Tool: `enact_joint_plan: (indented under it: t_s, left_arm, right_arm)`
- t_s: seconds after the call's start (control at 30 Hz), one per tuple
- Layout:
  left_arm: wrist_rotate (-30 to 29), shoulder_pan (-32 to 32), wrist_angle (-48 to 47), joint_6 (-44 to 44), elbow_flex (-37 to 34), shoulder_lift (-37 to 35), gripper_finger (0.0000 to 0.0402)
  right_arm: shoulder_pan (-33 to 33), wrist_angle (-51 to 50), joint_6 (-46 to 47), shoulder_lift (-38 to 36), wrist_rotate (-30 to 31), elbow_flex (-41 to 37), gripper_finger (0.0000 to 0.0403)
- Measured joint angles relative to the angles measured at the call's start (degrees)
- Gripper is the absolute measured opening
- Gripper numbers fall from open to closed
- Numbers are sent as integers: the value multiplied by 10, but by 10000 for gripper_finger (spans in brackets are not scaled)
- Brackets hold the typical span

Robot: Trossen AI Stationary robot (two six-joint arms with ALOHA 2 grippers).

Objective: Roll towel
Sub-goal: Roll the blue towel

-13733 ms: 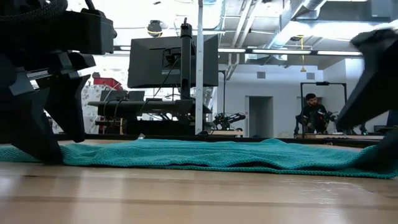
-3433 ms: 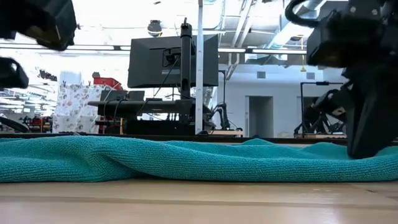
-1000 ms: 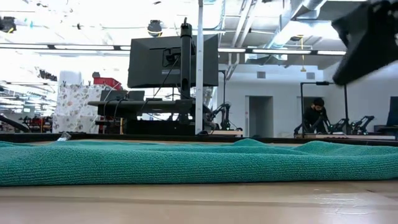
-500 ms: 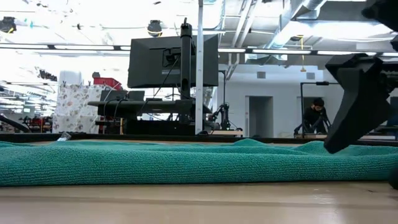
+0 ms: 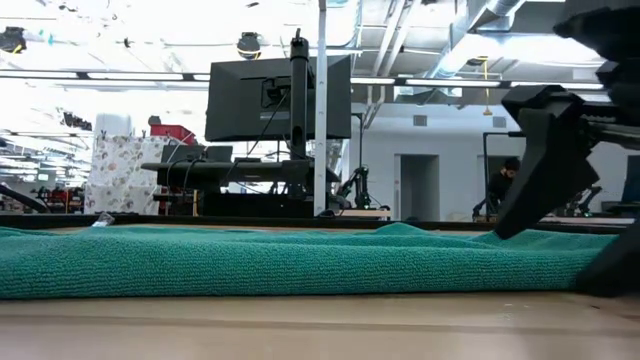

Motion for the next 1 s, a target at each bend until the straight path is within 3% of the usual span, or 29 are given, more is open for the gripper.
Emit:
enact_joint_plan:
  t_s: [0.37,0.63,0.73,0.9,1.0]
  left_arm:
    - [-7,-3,23,-10,-38,-2,146]
    - [-10,-6,71,57,-41,-3,143]
    - [3,-6,75,53,-41,-3,117]
    - [35,-6,91,41,-40,-4,16]
    - [40,-7,87,27,-27,-3,7]
  right_arm:
    - [-3,-7,0,0,4,-6,257]
    - [-3,-8,2,1,-11,-6,220]
    - [-3,-9,28,1,-32,-7,186]
    - [-3,-7,79,0,-68,-7,81]
    - [-3,-7,98,-1,-96,-5,17]
